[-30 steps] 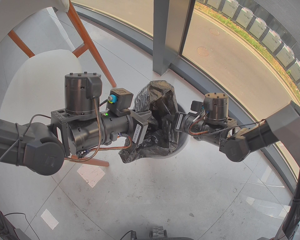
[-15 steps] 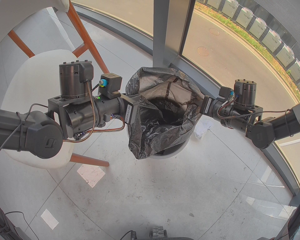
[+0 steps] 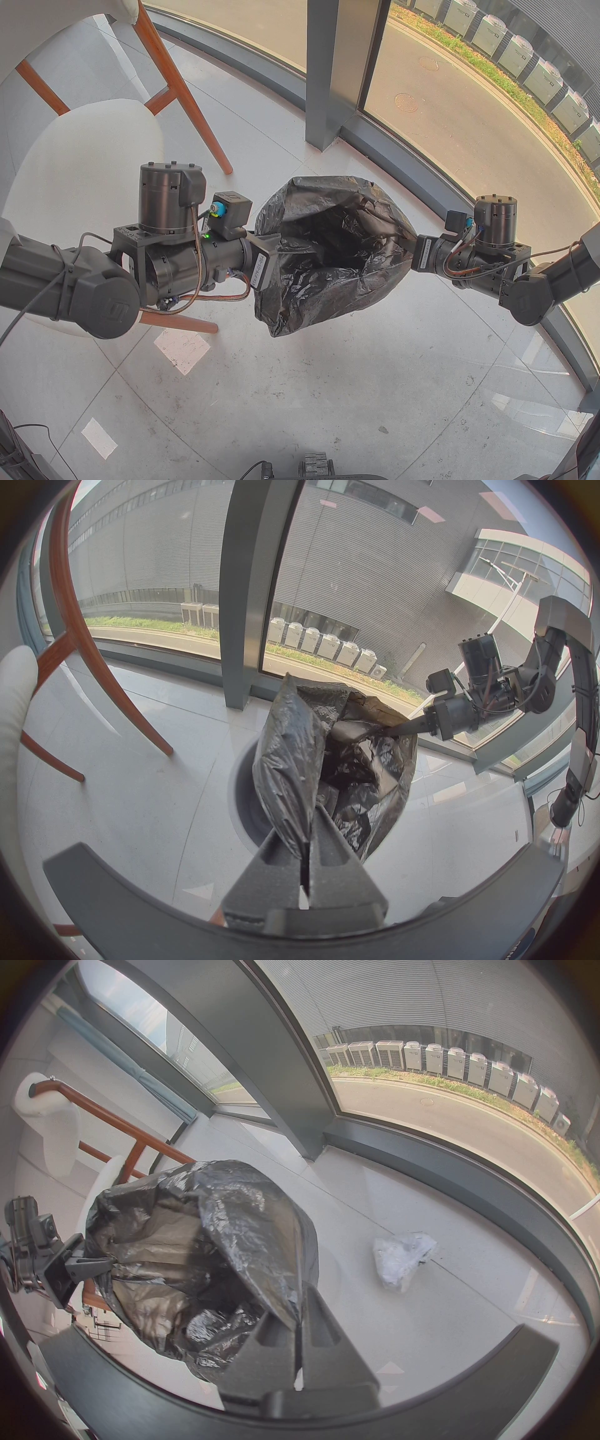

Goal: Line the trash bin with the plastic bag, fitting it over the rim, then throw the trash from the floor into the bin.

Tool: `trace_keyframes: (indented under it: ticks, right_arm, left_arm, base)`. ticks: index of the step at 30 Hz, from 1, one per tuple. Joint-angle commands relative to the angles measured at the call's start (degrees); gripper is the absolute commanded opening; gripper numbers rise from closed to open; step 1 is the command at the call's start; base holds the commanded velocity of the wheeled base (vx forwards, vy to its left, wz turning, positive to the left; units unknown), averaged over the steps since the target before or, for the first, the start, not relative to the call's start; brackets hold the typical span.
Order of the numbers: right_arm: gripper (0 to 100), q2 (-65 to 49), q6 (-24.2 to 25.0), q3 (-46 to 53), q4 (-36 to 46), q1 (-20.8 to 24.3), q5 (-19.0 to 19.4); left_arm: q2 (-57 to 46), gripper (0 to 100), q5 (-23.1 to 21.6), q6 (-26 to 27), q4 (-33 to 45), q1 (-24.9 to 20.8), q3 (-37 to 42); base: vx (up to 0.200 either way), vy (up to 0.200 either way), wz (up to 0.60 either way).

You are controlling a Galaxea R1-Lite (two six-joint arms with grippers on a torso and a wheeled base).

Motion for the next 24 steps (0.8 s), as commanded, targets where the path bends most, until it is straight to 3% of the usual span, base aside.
trace_keyframes:
  ticks: [1,7,8,16,24]
  right_arm:
    - [0,2.0,-2.2,1.5,-1.5,-1.9,0.9]
    - [0,1.9,-4.3,4.1,-3.2,-2.4,1.8]
    - [100,1.7,-4.3,4.7,-3.1,-2.3,2.1]
    - [100,-3.1,-4.1,13.0,-4.2,-1.9,2.6]
    - [100,-8.9,-3.5,12.4,-4.2,-2.2,2.6]
  left_arm:
    - [1.2,0,-0.1,0.0,-0.1,-0.2,0.5]
    - [1.3,0,-0.1,-0.1,-0.1,-0.2,0.3]
    - [1.3,0,-0.1,0.0,-0.1,-0.2,0.3]
    - [0.7,0,-0.1,-0.1,0.0,-0.2,0.6]
    - [4.4,0,0.1,0.0,-2.7,3.9,-5.1]
  base:
    - [0.0,0.0,0.0]
    - [0.0,0.0,0.0]
    - [0.0,0.0,0.0]
    - [0.0,0.0,0.0]
    - [0.0,0.0,0.0]
